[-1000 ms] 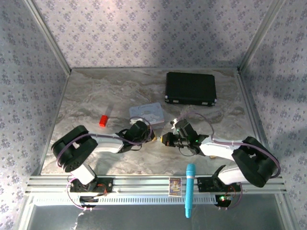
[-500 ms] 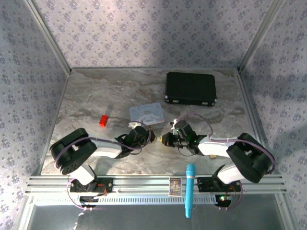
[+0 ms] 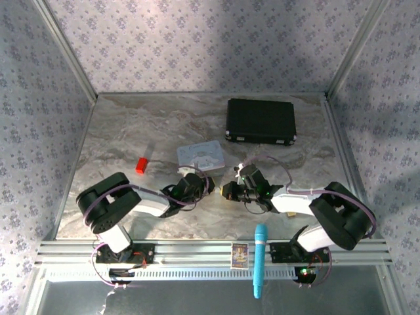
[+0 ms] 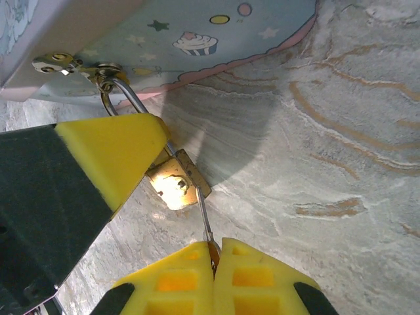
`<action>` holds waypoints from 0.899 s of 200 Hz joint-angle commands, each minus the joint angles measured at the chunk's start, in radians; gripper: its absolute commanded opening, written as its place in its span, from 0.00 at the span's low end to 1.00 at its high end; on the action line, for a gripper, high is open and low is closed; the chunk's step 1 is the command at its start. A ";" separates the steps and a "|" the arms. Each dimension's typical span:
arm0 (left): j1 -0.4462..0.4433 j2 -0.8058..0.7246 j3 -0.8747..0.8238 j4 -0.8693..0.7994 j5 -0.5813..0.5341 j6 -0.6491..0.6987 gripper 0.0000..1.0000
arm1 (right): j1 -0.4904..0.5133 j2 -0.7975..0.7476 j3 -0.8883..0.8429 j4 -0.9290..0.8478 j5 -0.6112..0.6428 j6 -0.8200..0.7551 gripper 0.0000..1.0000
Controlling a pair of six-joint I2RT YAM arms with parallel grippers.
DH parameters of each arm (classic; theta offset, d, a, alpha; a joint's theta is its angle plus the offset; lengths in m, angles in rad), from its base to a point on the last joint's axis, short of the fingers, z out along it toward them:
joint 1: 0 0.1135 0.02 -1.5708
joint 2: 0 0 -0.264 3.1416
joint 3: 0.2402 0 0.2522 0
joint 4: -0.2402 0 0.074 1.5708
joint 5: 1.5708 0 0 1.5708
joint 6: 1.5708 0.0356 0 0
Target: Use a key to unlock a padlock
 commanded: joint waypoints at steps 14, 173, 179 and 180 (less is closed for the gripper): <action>-0.006 0.042 0.052 -0.128 0.020 0.005 0.30 | -0.007 0.037 -0.010 0.036 -0.008 0.010 0.00; 0.009 -0.046 -0.023 -0.049 0.012 -0.222 0.02 | -0.070 0.103 -0.059 0.266 -0.315 0.223 0.00; 0.011 -0.048 -0.033 -0.026 0.015 -0.244 0.02 | -0.071 0.105 -0.057 0.264 -0.320 0.228 0.00; 0.011 -0.048 -0.035 -0.023 0.016 -0.249 0.02 | -0.071 0.105 -0.057 0.264 -0.322 0.229 0.00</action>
